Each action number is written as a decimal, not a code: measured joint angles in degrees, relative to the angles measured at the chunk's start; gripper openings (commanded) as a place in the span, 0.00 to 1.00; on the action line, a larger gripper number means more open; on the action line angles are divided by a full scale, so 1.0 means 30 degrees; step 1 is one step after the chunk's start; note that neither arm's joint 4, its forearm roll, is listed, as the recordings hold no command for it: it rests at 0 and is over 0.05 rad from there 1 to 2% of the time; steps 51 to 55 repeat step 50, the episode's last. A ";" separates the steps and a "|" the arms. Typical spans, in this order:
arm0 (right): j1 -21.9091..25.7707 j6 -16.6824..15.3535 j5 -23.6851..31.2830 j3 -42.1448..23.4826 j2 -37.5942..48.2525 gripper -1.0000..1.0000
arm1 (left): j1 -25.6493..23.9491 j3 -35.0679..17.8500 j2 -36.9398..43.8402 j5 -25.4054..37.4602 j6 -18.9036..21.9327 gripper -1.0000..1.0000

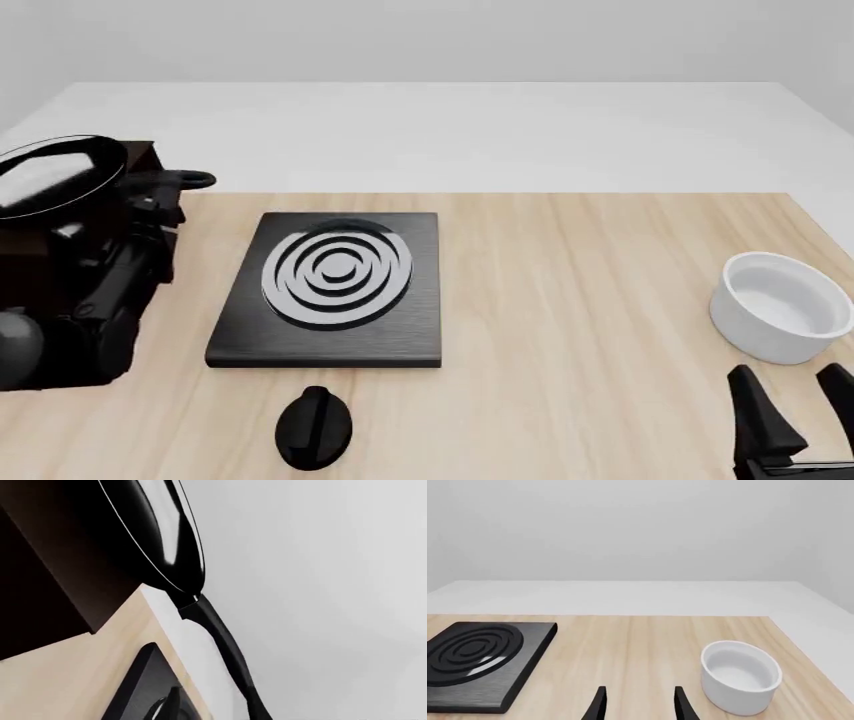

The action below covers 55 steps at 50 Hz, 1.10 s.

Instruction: Put the frying pan on top of the cabinet.

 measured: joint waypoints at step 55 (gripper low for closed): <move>-0.0122 -0.0143 -0.0433 -0.0121 0.0599 1.00 | -0.1572 1.0843 -2.7725 1.6420 0.5847 1.00</move>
